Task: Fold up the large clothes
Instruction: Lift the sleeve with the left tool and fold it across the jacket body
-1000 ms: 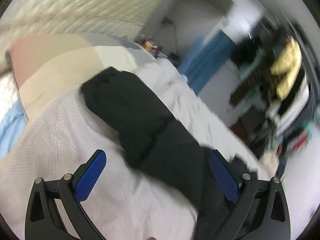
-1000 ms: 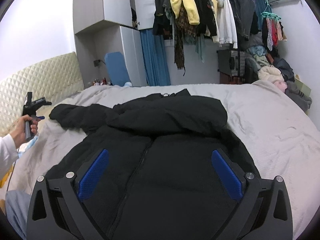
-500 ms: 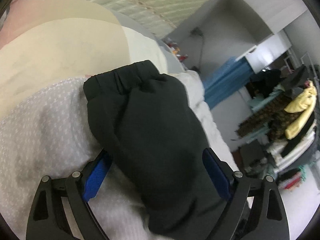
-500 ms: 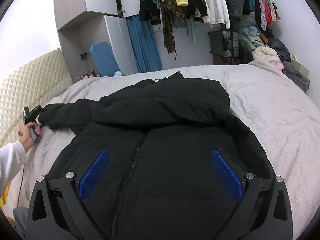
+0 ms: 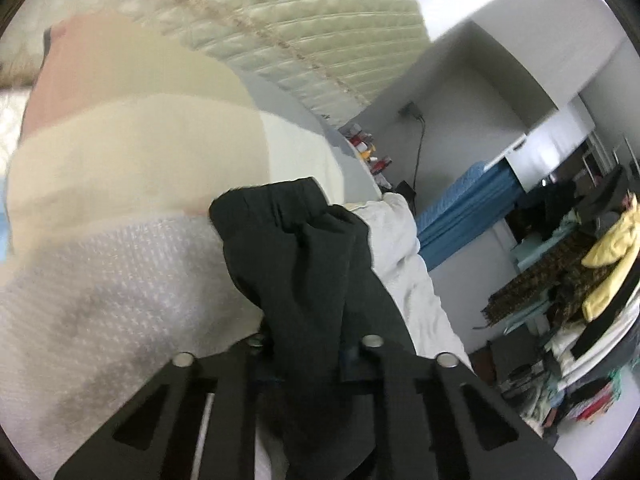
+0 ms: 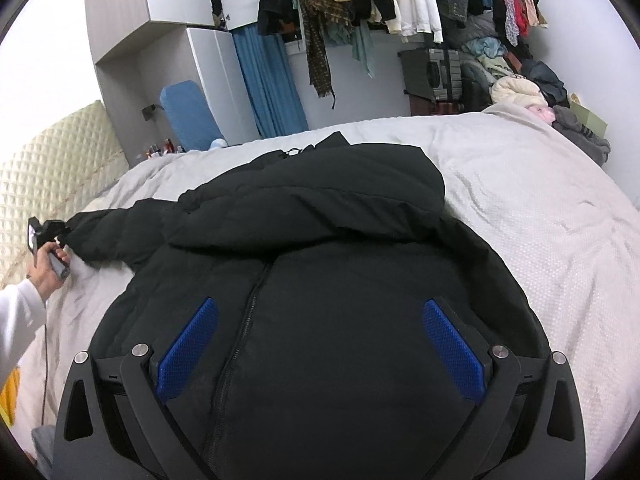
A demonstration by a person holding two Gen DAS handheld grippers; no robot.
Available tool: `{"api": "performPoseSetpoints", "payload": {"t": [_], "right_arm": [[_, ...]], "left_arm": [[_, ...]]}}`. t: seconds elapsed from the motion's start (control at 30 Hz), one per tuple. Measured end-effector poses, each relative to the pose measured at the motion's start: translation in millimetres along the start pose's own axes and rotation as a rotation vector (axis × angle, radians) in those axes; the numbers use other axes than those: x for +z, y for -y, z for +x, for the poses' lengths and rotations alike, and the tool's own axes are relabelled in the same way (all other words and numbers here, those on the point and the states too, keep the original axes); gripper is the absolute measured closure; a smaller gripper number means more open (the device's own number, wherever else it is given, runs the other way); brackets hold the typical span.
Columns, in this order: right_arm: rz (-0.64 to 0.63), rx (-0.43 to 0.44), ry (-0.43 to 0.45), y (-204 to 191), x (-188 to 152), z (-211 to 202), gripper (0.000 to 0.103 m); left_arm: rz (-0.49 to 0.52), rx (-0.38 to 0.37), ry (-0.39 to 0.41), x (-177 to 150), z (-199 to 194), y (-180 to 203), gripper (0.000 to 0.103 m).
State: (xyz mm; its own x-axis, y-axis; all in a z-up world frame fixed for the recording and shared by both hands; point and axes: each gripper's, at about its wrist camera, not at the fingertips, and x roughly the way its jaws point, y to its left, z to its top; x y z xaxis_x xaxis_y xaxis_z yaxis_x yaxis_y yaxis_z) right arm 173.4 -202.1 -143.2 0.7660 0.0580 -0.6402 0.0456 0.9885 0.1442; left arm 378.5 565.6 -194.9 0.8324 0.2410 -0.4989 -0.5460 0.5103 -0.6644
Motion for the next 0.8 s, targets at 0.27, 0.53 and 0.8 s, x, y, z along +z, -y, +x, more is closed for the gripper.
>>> {"api": "performPoseSetpoints", "payload": {"t": [0.27,0.53,0.8], "right_arm": [[-0.01,0.023,0.032,10,-3,-20,0.0],[0.002,0.059,0.085,27,-8,-50,0.0],[-0.012,0.068,0.116,41,-10,-69,0.0]], "left_arm": [[0.047,-0.007,0.115,13,-93,21,0.1],[0.16,0.0,0.127,-3,-174,52,0.101],[0.189,-0.021,0.132,-25,-240,88,0.101]]}}
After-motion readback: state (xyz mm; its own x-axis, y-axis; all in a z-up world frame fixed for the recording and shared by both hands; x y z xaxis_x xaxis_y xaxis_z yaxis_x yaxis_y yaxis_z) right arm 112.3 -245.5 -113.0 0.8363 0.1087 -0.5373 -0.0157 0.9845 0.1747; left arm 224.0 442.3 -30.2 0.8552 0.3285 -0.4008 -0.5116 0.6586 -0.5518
